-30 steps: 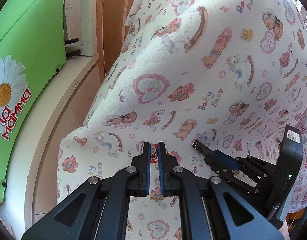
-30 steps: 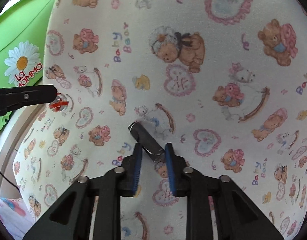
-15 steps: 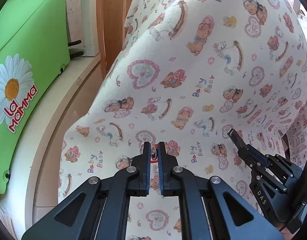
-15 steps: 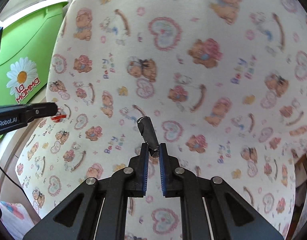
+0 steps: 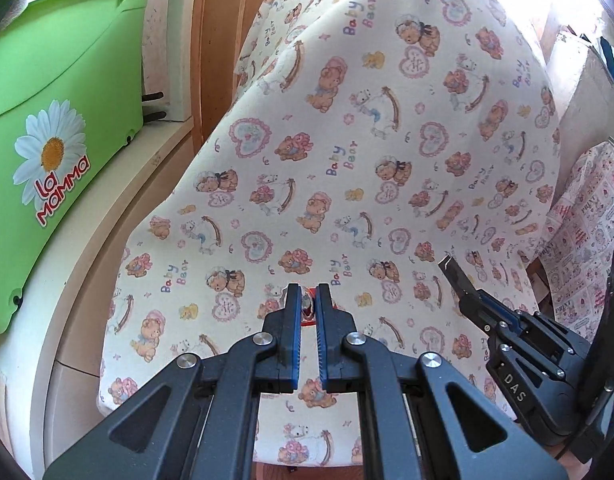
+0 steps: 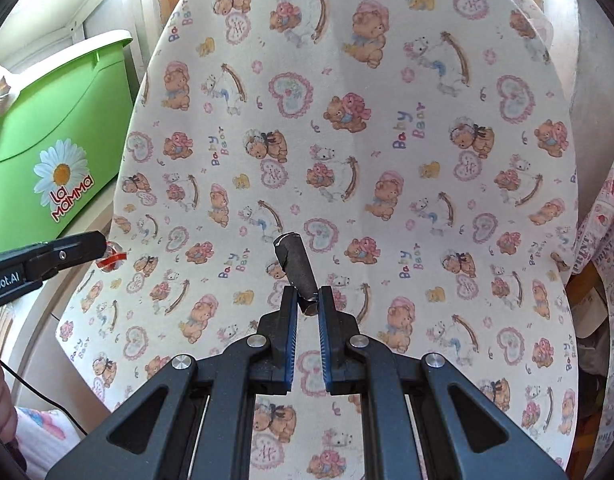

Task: Collect trash
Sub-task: 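Carry clip and tube with both grippers down over the pink wastebasket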

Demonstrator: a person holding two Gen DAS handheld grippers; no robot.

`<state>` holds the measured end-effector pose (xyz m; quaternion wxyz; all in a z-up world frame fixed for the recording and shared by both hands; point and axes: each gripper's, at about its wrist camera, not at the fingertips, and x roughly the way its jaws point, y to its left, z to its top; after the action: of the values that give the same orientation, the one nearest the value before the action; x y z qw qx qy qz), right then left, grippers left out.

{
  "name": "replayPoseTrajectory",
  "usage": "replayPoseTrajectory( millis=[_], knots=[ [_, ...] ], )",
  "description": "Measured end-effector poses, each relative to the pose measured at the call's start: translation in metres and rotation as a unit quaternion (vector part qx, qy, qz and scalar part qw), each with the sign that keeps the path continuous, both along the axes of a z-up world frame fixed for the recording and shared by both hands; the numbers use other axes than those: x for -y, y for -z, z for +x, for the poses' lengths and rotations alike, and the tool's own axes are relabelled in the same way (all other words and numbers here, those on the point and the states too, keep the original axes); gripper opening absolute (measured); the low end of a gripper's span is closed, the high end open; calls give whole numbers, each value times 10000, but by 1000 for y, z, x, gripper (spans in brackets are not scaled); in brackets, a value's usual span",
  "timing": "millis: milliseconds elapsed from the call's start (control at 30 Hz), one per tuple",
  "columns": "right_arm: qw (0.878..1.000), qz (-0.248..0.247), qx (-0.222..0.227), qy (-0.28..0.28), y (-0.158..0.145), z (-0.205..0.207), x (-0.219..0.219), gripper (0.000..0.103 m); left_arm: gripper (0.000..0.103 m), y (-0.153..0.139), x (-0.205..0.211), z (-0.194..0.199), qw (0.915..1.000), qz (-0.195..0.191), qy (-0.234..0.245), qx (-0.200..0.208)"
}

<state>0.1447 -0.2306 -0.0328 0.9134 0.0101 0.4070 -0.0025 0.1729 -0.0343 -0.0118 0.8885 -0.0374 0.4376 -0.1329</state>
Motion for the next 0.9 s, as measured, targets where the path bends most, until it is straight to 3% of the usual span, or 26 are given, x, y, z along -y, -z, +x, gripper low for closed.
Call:
replayPoseTrajectory(
  millis=[500, 900],
  knots=[
    [9986, 388, 330, -137, -26, -109, -11, 11, 6, 21, -9, -87, 9999, -13, 69, -84],
    [9966, 757, 87, -296, -17, -169, -6, 11, 6, 50, 4, -130, 9979, 46, 439, -471]
  ],
)
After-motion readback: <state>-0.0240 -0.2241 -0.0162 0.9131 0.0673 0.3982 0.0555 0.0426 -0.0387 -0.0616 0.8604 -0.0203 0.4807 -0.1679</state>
